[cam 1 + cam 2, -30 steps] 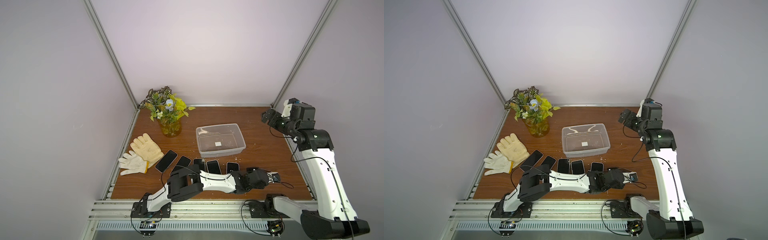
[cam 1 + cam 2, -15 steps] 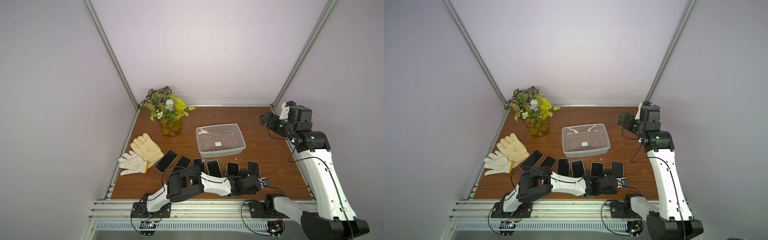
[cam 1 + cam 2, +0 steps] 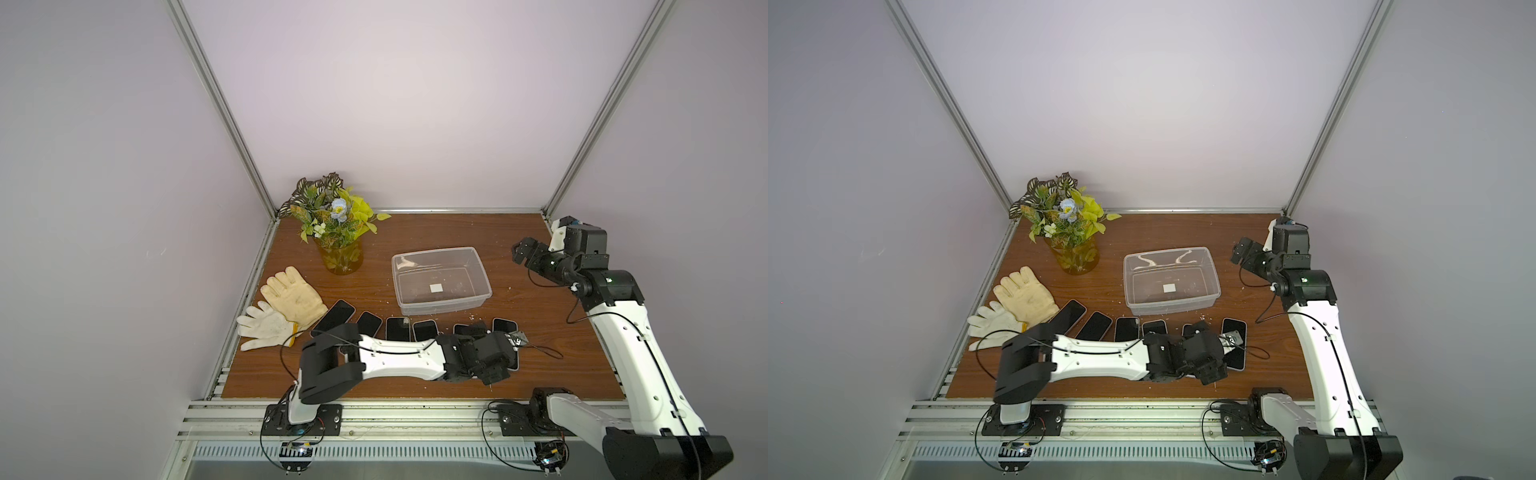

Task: Take the phone out of the storage box
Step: Place the phone at the center of the board, then reset both arms

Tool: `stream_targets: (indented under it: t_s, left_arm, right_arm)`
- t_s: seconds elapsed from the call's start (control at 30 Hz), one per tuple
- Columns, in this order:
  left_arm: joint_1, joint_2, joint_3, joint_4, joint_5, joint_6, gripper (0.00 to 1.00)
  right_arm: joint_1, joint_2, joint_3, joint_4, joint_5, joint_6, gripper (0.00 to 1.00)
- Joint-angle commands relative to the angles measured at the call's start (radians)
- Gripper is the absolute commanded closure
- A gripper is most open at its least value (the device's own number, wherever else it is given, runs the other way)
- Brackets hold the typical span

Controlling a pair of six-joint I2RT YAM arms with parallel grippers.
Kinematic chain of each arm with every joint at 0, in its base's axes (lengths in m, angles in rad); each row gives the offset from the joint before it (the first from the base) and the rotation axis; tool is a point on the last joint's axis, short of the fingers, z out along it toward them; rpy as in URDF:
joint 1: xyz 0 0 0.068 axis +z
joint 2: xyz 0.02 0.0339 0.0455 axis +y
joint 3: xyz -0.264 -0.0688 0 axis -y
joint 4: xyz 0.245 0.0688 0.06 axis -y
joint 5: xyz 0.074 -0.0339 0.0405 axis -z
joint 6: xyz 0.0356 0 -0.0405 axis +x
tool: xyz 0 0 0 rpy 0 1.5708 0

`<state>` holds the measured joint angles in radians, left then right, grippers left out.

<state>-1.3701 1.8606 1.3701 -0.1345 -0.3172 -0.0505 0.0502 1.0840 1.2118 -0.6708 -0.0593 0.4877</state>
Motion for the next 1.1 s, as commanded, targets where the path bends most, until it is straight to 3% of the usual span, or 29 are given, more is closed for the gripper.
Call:
stream_targets:
  t_s: [0.0,0.13,0.3,0.43,0.53,0.63,0.7,0.8,0.93,1.07]
  left_arm:
    - [0.015,-0.161,-0.002,-0.100,-0.143,-0.088,0.01]
    - [0.035,-0.396,-0.072,-0.180,-0.325,-0.164,0.01]
    - [0.128,-0.745,-0.330,-0.224,-0.500,-0.258,0.01]
    - [0.414,-1.017,-0.513,-0.285,-0.457,-0.328,0.01]
    - [0.649,-1.179,-0.677,-0.149,-0.408,-0.214,0.01]
    - [0.855,-1.268,-0.822,0.027,-0.354,-0.123,0.01]
    - [0.947,-1.300,-0.922,0.169,-0.316,-0.053,0.01]
    - [1.001,-1.290,-1.078,0.433,-0.279,0.041,0.01]
    - [1.070,-1.097,-1.179,0.734,-0.227,0.059,0.01]
    - [1.201,-0.858,-1.216,1.009,-0.086,0.012,0.01]
  right_arm:
    - [-0.006,-0.049,-0.059,0.165,-0.009,-0.056,0.01]
    - [-0.011,-0.091,-0.205,0.355,0.025,-0.112,0.01]
    - [-0.015,-0.197,-0.529,0.745,0.053,-0.258,0.01]
    - [-0.025,-0.218,-0.816,1.169,0.072,-0.390,0.01]
    - [-0.031,-0.124,-0.985,1.516,0.096,-0.436,0.01]
    - [-0.039,0.045,-1.016,1.687,0.096,-0.445,0.01]
    - [-0.042,0.128,-1.017,1.766,0.095,-0.451,0.01]
    - [-0.045,0.220,-1.004,1.831,0.097,-0.457,0.01]
    - [-0.047,0.283,-0.994,1.838,0.106,-0.457,0.01]
    - [-0.047,0.330,-1.007,1.896,0.114,-0.451,0.01]
